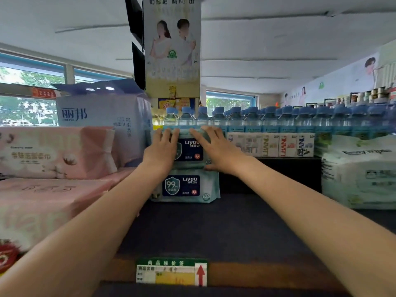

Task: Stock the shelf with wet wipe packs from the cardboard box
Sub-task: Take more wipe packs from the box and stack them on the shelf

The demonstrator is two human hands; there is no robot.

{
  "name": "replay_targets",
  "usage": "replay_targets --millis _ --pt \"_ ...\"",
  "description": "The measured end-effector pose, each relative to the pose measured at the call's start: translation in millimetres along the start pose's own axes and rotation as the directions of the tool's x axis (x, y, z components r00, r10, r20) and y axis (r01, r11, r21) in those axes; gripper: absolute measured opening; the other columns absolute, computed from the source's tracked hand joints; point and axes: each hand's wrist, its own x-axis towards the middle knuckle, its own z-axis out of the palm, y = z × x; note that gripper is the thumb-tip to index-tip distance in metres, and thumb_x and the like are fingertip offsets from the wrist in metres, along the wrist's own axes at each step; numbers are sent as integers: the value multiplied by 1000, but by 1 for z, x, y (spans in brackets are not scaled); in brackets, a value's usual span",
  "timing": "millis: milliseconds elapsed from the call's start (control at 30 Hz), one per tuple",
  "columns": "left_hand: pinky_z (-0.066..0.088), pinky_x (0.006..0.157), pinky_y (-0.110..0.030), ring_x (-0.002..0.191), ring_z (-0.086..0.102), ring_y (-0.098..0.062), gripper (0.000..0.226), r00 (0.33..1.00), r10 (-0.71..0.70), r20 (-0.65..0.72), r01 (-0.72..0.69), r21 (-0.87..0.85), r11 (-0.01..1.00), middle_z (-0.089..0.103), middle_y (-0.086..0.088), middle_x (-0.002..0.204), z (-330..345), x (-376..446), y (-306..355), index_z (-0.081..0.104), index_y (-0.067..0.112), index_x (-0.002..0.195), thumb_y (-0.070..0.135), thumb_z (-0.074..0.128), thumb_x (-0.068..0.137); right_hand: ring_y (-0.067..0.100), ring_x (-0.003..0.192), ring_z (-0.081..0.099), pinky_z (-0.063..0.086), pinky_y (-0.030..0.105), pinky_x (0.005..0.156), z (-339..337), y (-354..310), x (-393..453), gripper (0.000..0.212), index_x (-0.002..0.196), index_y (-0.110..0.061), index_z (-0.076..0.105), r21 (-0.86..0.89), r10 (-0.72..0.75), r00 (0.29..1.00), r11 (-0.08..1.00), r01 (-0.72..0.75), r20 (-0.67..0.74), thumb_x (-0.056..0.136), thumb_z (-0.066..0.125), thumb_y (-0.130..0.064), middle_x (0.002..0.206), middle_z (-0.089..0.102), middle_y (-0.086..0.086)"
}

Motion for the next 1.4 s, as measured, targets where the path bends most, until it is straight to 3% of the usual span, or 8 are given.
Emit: replay_targets --millis 233,367,533,667,767,1000,1167,1400 --pt "5 117 -49 144 -15 -31 90 997 74 26 -76 73 994 -19 -8 157 -8 -30 19 -15 6 147 22 54 91 35 143 -7 12 52 115 -10 -16 -13 102 149 -24 -7 -91 117 993 989 -117 -12 80 70 -26 155 -9 12" --pt "15 114 -50 143 8 -35 75 993 74 -94 -99 -293 951 5 -12 155 -35 -53 51 12 11 146 25 56 87 32 143 2 15 49 114 -38 -16 -58 77 146 -19 18 -125 170 983 976 -178 -73 84 63 -24 155 3 11" --pt "33 100 -44 125 37 -31 45 989 -18 -147 -129 -914 384 38 -11 135 -79 -123 161 38 10 129 17 54 88 31 137 16 24 46 108 -88 2 -196 49 129 -14 45 -202 483 870 847 -492 -98 84 60 -27 148 21 12" --pt "34 101 -43 124 38 -28 43 928 326 -181 -279 -917 286 40 -9 133 -91 -236 264 39 11 127 18 53 87 29 134 16 24 42 106 -140 -16 -367 41 123 -13 49 -308 773 634 598 -740 -25 87 55 -31 144 24 11" --pt "36 100 -45 124 37 -31 45 713 669 -211 -459 -861 218 37 -10 134 -108 -349 327 38 12 129 23 53 87 29 135 14 25 44 107 -180 -65 -516 34 118 -15 49 -403 946 324 304 -863 18 88 55 -30 144 22 9" --pt "42 93 -44 117 48 -35 51 -289 921 -263 -492 -784 -378 33 -12 134 -186 -634 392 34 8 131 20 56 87 34 126 26 34 42 102 -247 -259 -806 51 133 -16 39 -496 864 -496 -394 -774 87 88 56 -34 134 29 13" --pt "44 88 -45 112 51 -38 62 -522 815 -251 -388 -781 -489 31 -11 138 -213 -800 401 24 10 140 17 56 88 36 124 32 36 42 98 -283 -382 -944 50 128 -9 41 -463 663 -747 -645 -608 58 86 61 -30 130 34 17" --pt "43 93 -41 124 47 -33 73 -641 768 8 -503 -759 -412 27 -6 149 -179 -968 423 13 21 148 14 53 88 20 101 53 42 22 66 -233 -470 -1065 41 104 -13 50 -196 458 -818 -818 -541 347 79 69 -40 96 56 1"
